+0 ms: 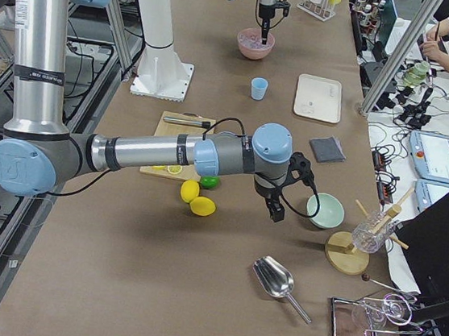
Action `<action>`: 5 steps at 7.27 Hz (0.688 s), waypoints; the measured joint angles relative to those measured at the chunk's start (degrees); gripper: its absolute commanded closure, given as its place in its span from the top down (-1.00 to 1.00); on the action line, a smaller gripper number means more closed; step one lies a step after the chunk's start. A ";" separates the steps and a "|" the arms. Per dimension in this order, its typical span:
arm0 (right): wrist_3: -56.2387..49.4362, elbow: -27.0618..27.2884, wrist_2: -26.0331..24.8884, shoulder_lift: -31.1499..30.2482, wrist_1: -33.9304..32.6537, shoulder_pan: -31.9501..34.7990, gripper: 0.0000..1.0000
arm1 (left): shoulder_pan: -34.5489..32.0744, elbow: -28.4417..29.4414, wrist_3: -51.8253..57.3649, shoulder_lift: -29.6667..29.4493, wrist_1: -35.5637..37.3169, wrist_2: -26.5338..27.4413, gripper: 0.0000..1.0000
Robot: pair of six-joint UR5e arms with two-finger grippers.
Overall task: Put ice and cherries in cup
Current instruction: 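Carry the second ice cube with the left gripper over the cup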
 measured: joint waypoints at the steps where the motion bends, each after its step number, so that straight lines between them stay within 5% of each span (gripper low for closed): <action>1: 0.04 -0.10 0.05 0.10 0.00 -0.02 0.98 | 0.39 6.31 -0.59 -7.34 0.63 0.04 -1.00; 3: 0.12 -0.29 0.06 0.32 0.00 -0.03 0.98 | 2.49 16.29 -3.50 -13.52 -5.59 0.95 -1.00; 5: 0.15 -0.23 0.02 0.58 -0.05 -0.03 0.98 | 5.77 19.87 -5.35 -14.85 -7.73 5.21 -1.00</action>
